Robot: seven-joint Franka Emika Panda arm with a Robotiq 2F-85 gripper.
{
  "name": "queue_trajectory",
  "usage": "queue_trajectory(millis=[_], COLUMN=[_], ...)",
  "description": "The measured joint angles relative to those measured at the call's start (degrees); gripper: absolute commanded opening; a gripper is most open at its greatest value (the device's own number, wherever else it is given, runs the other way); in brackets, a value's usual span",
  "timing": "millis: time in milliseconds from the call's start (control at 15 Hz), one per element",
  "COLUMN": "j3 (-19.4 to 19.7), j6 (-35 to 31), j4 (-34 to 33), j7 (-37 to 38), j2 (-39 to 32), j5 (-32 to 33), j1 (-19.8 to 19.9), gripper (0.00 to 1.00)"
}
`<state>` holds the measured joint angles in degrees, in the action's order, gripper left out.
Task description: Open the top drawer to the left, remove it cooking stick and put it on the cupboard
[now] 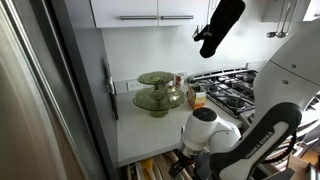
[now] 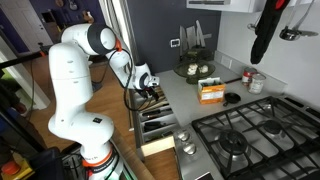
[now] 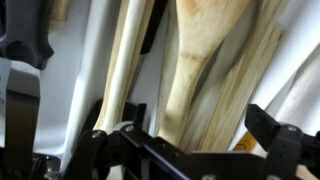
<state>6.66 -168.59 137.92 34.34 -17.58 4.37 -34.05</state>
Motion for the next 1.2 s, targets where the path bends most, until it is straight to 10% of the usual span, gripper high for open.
queue_trajectory(millis=[733,1200], j3=[0.89,1.89], j6=[5.27,10.30], j4=[-0.46,-1.79], j7=[7.09,16.44], j2=[-0.71,0.46], j5=[5.60,16.60], j1=[-0.53,-1.00], gripper=[0.06,0.06])
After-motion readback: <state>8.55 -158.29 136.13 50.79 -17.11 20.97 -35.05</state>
